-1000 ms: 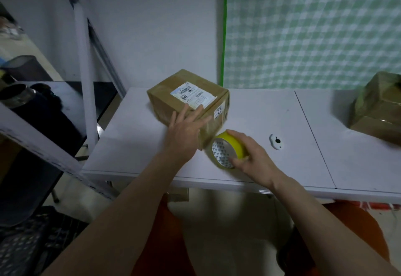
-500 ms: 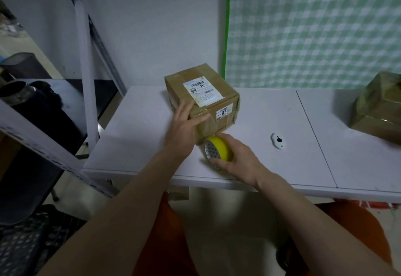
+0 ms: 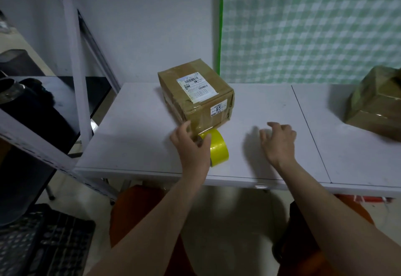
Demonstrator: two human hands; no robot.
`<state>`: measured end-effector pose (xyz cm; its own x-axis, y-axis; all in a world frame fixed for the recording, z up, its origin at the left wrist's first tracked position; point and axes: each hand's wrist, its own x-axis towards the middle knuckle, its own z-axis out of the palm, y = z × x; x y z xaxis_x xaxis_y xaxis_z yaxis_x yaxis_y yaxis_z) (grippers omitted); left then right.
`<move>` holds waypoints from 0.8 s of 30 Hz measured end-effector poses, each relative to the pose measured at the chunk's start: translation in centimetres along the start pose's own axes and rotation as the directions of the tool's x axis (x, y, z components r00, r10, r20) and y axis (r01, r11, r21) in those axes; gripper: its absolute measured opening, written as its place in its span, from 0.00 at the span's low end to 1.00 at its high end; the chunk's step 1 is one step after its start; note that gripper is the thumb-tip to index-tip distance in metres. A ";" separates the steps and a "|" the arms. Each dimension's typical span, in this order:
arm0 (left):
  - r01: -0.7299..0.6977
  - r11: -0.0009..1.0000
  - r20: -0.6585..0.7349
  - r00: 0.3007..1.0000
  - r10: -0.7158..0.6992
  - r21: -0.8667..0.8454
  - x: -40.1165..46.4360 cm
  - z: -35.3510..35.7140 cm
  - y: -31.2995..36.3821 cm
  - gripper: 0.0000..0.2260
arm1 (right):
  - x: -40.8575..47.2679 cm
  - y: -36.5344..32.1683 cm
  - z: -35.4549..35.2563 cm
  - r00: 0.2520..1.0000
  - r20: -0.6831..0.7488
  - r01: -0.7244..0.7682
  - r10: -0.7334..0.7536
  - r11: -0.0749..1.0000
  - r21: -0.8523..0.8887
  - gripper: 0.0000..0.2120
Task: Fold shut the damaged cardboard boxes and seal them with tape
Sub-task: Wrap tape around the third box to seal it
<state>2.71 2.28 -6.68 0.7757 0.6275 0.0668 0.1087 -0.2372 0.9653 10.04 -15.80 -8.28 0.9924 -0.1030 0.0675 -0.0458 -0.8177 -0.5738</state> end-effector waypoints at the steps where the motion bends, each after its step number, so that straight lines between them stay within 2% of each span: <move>1: 0.105 0.992 -0.006 0.994 -0.105 -0.066 0.0 0.2 0.2 0.23 | 0.5 0.5 -0.1 0.998 0.022 -0.050 0.052 0.997 -0.056 0.20; 3: 0.255 0.955 0.021 0.967 -0.255 -0.152 0.4 0.4 0.4 0.20 | 1.2 1.3 0.1 0.987 0.082 -0.124 0.136 0.983 -0.139 0.19; 6: 0.416 0.872 0.077 0.908 -0.411 -0.257 0.7 0.3 0.9 0.20 | 1.7 1.5 0.6 0.983 0.121 -0.118 0.136 0.983 -0.139 0.16; 10: 0.410 0.892 0.139 0.911 -0.389 -0.193 1.1 0.0 0.7 0.24 | 2.2 1.0 0.8 0.972 0.202 -0.123 0.118 0.992 0.015 0.16; 12: 0.428 0.880 0.174 0.901 -0.398 -0.207 1.3 0.0 0.5 0.26 | 2.2 0.7 0.8 0.962 0.253 -0.123 0.105 0.991 0.057 0.10; 14: 0.440 0.868 0.222 0.893 -0.393 -0.233 1.4 0.1 0.5 0.27 | 2.0 0.4 0.6 0.947 0.306 -0.143 0.100 0.982 0.122 0.14; 16: 0.456 0.849 0.279 0.880 -0.384 -0.267 1.5 0.2 0.4 0.27 | 1.6 0.1 0.3 0.931 0.359 -0.203 0.070 0.915 0.348 0.12; 19: 0.482 0.822 0.335 0.861 -0.382 -0.301 1.7 0.2 0.2 0.28 | 0.6 -1.4 -0.6 0.911 0.410 -0.256 -0.044 0.719 0.646 0.02; 22: 0.489 0.813 0.344 0.858 -0.382 -0.317 1.9 0.1 -0.3 0.27 | 0.1 -3.4 -1.1 0.883 0.429 -0.211 -0.194 0.651 0.729 0.07; 24: 0.503 0.799 0.336 0.853 -0.399 -0.330 2.0 0.2 -0.4 0.21 | -0.1 -4.7 -1.2 0.881 0.404 -0.156 -0.246 0.655 0.740 0.07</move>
<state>4.33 3.48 -7.02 0.8273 0.3812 -0.4125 0.2717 0.3712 0.8879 10.06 -12.62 -4.55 0.9319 0.3391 -0.1286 -0.1001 -0.1005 -0.9899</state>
